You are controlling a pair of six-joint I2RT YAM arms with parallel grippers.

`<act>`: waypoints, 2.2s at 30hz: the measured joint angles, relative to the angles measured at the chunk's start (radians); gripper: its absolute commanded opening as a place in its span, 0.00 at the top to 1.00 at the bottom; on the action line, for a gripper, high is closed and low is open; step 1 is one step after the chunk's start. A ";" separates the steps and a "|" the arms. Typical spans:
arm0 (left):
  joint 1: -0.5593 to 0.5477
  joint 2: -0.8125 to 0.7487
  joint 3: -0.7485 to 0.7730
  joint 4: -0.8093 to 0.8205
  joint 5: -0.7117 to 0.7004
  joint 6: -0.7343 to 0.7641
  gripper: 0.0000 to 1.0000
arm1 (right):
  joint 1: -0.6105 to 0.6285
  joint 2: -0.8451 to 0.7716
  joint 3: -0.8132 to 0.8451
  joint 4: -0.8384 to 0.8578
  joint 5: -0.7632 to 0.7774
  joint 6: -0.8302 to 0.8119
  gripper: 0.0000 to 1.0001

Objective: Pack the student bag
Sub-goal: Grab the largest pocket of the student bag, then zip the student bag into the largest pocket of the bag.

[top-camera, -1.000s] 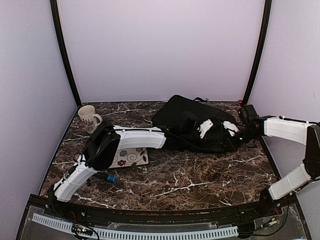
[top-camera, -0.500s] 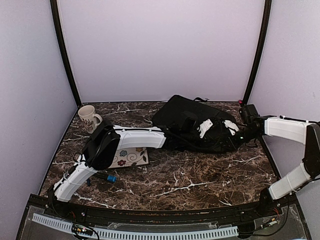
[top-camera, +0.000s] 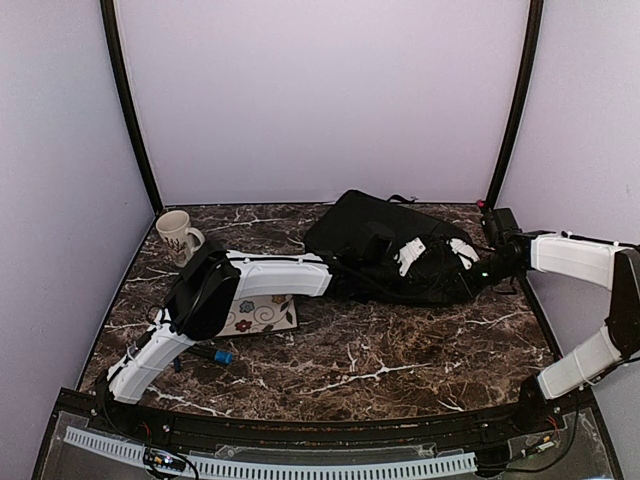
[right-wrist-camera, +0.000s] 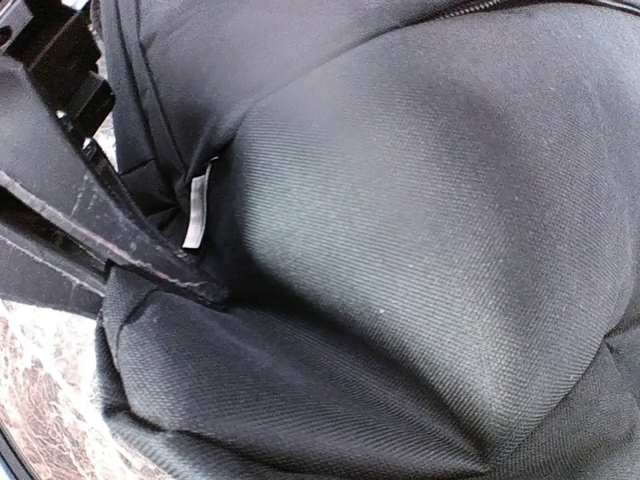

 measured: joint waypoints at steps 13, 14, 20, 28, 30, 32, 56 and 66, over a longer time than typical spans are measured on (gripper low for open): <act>0.000 -0.001 0.000 -0.012 0.000 0.054 1.00 | -0.003 -0.024 0.027 -0.122 0.005 -0.080 1.00; 0.000 -0.001 0.000 -0.015 0.000 0.063 1.00 | -0.003 -0.023 0.031 -0.134 0.008 -0.093 1.00; 0.000 -0.014 -0.021 -0.030 0.013 0.112 1.00 | -0.002 -0.010 0.038 -0.159 0.076 -0.118 1.00; 0.000 -0.104 -0.185 -0.002 0.045 0.155 1.00 | 0.016 0.012 0.043 -0.166 0.104 -0.127 1.00; 0.000 -0.121 -0.213 0.002 0.045 0.166 1.00 | 0.019 0.014 0.042 -0.166 0.097 -0.135 1.00; 0.000 -0.138 -0.237 0.005 0.044 0.179 1.00 | 0.021 0.014 0.042 -0.166 0.085 -0.146 1.00; -0.108 -0.383 -0.608 0.249 -0.137 0.356 0.32 | 0.218 0.019 0.141 -0.412 0.066 -0.222 1.00; -0.103 -0.245 -0.519 0.294 -0.229 0.460 0.43 | 0.242 0.090 0.214 -0.483 0.037 -0.214 1.00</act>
